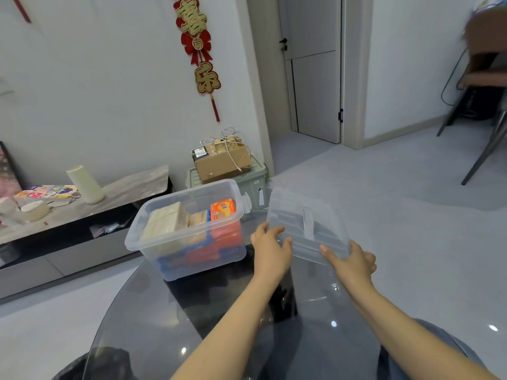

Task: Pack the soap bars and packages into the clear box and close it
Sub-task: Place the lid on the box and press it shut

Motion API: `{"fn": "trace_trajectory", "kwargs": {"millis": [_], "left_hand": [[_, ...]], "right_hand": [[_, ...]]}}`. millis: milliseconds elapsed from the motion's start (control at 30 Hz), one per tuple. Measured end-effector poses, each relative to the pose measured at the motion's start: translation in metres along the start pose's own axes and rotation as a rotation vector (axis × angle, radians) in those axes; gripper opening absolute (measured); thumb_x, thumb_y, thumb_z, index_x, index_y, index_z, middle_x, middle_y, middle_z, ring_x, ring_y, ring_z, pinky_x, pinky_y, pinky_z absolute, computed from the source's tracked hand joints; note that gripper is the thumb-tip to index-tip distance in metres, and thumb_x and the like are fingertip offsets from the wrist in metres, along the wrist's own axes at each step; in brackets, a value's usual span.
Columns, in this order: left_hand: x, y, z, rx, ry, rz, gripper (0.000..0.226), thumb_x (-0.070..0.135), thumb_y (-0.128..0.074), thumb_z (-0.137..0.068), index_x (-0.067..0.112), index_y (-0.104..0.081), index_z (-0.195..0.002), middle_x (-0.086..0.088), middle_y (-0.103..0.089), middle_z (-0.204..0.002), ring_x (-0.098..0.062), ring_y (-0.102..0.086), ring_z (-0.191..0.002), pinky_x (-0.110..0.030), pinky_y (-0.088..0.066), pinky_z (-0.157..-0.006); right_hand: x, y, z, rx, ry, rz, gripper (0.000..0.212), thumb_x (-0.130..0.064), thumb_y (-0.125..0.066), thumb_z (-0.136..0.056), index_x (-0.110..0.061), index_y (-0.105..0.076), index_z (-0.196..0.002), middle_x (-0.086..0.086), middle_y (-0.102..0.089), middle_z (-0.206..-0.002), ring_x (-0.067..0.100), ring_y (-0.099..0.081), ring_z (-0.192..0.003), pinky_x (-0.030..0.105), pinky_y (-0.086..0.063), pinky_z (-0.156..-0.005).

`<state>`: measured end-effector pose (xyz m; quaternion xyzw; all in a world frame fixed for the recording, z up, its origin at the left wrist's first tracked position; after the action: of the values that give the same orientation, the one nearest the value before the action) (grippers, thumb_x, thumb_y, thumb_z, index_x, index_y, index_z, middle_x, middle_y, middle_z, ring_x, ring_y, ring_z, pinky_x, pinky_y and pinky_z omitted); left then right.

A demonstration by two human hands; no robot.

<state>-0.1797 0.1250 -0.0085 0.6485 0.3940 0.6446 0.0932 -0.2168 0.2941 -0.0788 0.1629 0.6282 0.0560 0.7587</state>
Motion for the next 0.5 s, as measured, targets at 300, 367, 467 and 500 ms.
{"fn": "trace_trajectory", "kwargs": {"millis": [300, 367, 467, 500], "left_hand": [[0.029, 0.082, 0.000, 0.258, -0.136, 0.022, 0.043, 0.019, -0.059, -0.088, 0.019, -0.053, -0.131, -0.004, -0.033, -0.149, -0.019, -0.027, -0.139, -0.030, -0.023, -0.113], [0.021, 0.103, 0.001, 0.335, -0.125, 0.064, 0.042, 0.015, -0.060, -0.087, 0.017, -0.055, -0.129, -0.006, -0.035, -0.146, -0.019, -0.029, -0.138, -0.025, -0.023, -0.110], [0.001, 0.134, 0.005, 0.434, -0.092, 0.096, 0.040, 0.011, -0.060, -0.086, 0.015, -0.058, -0.125, -0.011, -0.035, -0.142, -0.022, -0.030, -0.136, -0.024, -0.021, -0.108], [-0.009, 0.144, 0.007, 0.464, -0.074, 0.095, 0.039, 0.010, -0.060, -0.086, 0.016, -0.058, -0.125, -0.012, -0.035, -0.141, -0.023, -0.030, -0.136, -0.024, -0.021, -0.108]], "right_hand": [[-0.082, -0.017, 0.021, -0.018, 0.232, -0.145, 0.071, -0.033, -0.071, -0.078, -0.013, -0.038, -0.139, 0.014, -0.029, -0.134, 0.029, -0.026, -0.126, 0.035, -0.032, -0.108], [-0.104, -0.033, 0.025, -0.045, 0.312, -0.131, 0.070, -0.031, -0.072, -0.077, -0.013, -0.040, -0.137, 0.013, -0.031, -0.130, 0.028, -0.027, -0.124, 0.029, -0.031, -0.103], [-0.131, -0.063, 0.031, -0.125, 0.408, -0.099, 0.077, -0.032, -0.073, -0.076, -0.017, -0.035, -0.141, 0.006, -0.031, -0.120, 0.024, -0.027, -0.122, 0.020, -0.024, -0.094], [-0.139, -0.076, 0.034, -0.159, 0.433, -0.084, 0.078, -0.032, -0.073, -0.076, -0.018, -0.034, -0.142, 0.004, -0.030, -0.116, 0.023, -0.027, -0.122, 0.020, -0.023, -0.094]]}}
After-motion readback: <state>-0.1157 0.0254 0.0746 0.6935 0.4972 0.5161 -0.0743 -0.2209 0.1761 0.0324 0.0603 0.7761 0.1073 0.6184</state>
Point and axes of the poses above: each hand's wrist, its own z-axis away from the middle knuckle, its own y-axis out of the back of the hand, x = y × z, the point moved 5 cm from there along -z, towards the middle knuckle
